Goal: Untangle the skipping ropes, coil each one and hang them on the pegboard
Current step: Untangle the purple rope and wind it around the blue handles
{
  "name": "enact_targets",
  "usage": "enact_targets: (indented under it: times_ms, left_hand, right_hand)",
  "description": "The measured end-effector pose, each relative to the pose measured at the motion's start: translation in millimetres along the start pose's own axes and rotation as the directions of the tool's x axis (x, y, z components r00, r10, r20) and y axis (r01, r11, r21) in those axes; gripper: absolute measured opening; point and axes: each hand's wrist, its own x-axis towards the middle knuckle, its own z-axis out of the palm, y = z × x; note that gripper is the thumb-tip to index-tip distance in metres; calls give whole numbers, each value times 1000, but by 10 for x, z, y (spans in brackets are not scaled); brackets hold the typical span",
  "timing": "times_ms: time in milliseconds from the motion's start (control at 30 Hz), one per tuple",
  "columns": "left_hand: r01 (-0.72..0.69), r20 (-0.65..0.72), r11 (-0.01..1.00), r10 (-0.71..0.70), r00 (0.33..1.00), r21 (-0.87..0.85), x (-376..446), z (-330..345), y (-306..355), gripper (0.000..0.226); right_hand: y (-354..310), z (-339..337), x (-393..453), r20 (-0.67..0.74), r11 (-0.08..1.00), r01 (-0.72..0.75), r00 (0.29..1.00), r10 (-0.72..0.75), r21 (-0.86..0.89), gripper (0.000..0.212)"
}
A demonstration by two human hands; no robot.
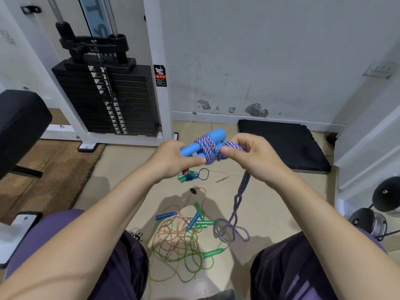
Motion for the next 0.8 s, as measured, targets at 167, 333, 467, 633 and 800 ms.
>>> enact_targets:
  times_ms: [167,333,467,633,800]
  left_hand:
    - [-108,260,982,65,963,152,-106,104,112,36]
    - [-176,364,976,119,924,128,-152,75,151,39]
    - [-170,355,978,118,927,118,-170,73,127,45]
    - [-141,348,990,124,929,25,-177,48,110,44]
    - [-101,303,987,135,943,-124,-162,-21,74,39]
  right_hand:
    - [30,12,38,-145,981,59,986,-86,-183,28]
    - [13,53,36,-155,962,44,984,-88,-269,33]
    - [0,78,24,-126,972,87,985,-117,-217,46]
    - [39,84,47,-24,983,111,993,-115,-144,35]
    - [49,18,62,93,975,-130,989,115,179,25]
